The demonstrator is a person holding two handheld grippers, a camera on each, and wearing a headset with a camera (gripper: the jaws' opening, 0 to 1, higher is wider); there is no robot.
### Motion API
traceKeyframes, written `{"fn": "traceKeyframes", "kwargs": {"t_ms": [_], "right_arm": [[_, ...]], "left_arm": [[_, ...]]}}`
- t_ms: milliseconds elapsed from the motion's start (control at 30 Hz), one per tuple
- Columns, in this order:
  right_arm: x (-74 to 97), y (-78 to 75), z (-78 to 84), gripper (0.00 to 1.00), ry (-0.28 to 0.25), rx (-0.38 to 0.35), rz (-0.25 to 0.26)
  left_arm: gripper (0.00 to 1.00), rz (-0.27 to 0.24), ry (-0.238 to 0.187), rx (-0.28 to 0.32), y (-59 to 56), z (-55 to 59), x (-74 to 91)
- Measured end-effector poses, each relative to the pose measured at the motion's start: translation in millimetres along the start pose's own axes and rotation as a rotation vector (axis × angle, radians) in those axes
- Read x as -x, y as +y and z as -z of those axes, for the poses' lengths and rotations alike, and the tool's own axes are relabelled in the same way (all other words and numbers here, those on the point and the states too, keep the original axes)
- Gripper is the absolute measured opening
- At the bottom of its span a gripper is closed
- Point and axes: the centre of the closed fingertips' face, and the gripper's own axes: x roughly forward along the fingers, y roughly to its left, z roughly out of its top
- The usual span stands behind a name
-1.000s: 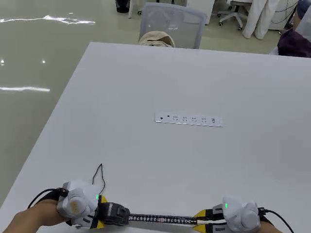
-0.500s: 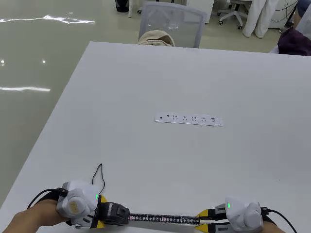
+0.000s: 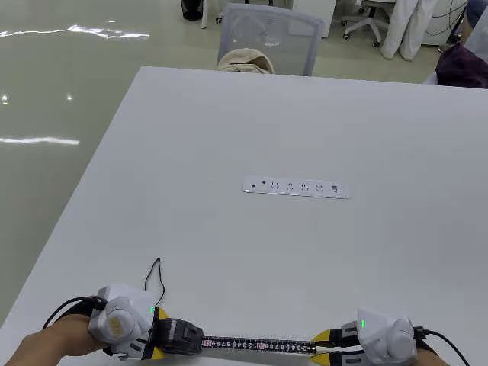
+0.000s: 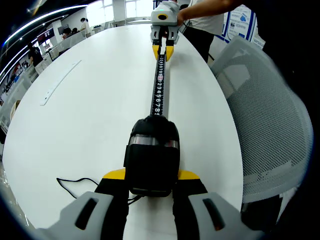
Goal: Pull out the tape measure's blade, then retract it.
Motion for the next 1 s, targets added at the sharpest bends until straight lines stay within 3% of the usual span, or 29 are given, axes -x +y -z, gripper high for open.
{"fn": "traceKeyframes", "kwargs": {"t_ms": [1000], "right_arm": [[11.6, -1.5, 13.1, 0.1, 0.017, -0.017, 0.007]], "left_arm": [[0.3, 0.002, 0.003, 0.0, 0.0, -0.4, -1.1]]}}
